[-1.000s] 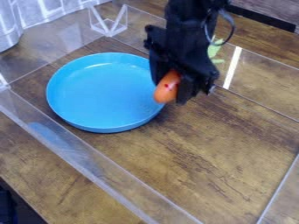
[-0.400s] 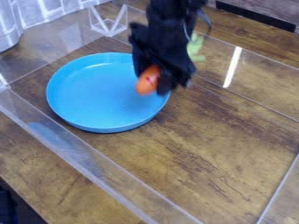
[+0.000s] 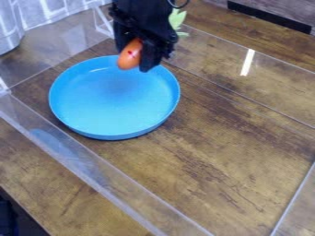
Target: Put the carrot in the blue tray
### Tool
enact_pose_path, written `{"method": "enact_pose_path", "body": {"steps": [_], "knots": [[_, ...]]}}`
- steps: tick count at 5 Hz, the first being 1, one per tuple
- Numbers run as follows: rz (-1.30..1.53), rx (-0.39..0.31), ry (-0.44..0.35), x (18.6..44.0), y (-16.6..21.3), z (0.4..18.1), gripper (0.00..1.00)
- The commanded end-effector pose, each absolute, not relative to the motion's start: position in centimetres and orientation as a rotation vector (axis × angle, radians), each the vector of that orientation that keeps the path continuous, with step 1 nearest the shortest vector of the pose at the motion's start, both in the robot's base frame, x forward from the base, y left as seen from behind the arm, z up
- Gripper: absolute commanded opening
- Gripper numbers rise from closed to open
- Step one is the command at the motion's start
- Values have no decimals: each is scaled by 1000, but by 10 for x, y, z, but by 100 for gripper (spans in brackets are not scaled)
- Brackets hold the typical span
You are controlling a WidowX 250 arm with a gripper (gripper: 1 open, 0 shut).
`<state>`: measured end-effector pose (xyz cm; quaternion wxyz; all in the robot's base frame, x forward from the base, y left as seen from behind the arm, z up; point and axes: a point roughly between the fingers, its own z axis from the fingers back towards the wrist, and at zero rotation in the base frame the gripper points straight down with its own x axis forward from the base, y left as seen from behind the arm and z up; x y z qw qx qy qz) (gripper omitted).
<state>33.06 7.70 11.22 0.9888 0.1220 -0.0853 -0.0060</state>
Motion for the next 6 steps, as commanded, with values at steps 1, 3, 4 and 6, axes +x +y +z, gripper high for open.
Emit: {"method": "enact_pose_path", "body": {"steps": [1, 3, 4, 6], "knots": [[16, 265, -253, 326, 88, 140, 0], [29, 270, -223, 309, 90, 136, 0], [36, 276, -202, 305, 95, 128, 0], [45, 281, -179, 306, 100, 115, 0]]}}
